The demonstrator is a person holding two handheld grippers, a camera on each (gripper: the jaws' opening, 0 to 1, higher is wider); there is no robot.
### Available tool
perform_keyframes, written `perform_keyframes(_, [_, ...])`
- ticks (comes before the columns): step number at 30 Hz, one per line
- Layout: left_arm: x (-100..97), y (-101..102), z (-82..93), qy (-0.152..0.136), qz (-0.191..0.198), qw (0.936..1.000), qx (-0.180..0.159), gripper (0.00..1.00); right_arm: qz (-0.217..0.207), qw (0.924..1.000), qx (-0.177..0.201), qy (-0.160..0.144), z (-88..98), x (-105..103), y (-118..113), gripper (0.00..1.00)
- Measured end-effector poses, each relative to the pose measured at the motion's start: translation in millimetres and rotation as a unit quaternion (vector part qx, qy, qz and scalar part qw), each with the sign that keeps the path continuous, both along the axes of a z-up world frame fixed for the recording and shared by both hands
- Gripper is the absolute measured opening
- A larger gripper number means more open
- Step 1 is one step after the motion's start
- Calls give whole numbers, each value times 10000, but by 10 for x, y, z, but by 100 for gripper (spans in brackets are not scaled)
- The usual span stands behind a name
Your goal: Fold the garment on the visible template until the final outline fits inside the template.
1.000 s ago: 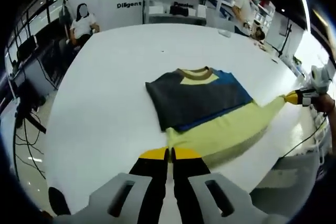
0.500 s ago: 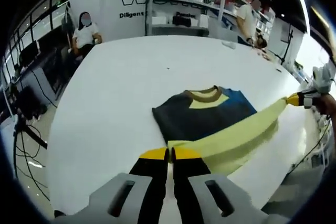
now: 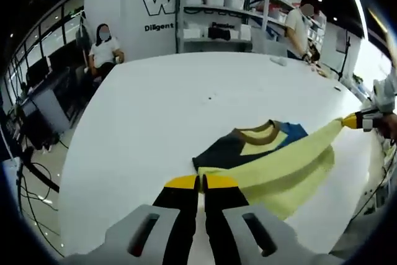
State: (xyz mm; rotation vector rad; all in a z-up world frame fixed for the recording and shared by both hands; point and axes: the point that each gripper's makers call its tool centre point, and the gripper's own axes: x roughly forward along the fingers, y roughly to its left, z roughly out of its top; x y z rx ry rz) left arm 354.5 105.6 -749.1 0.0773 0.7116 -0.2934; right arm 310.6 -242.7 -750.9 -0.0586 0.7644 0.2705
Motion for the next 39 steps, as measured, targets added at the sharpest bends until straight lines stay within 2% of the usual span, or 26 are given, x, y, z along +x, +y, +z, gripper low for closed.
perform_keyframes(15, [525, -62, -94, -57, 19, 9999, 91, 0, -214, 9998, -33, -56, -20, 474, -95, 0])
perform_keyframes(22, [606, -70, -144, -2, 70, 10000, 60, 0, -285, 9996, 18, -23, -64, 548, -116, 0])
perform_keyframes(23, [663, -70, -245, 102, 101, 9999, 95, 0, -399, 9991, 119, 20, -125, 639, -143, 0])
perform_keyframes(27, [705, -68, -391, 237, 139, 9995, 136, 0, -423, 9989, 146, 101, -235, 733, -140, 0])
perform_keyframes(36, [808, -68, -577, 409, 199, 9990, 19, 0, -479, 9985, 148, 219, -473, 864, -162, 0])
perform_keyframes(39, [840, -65, -674, 436, 156, 9989, 100, 0, -467, 9985, 166, 218, -521, 908, -155, 0])
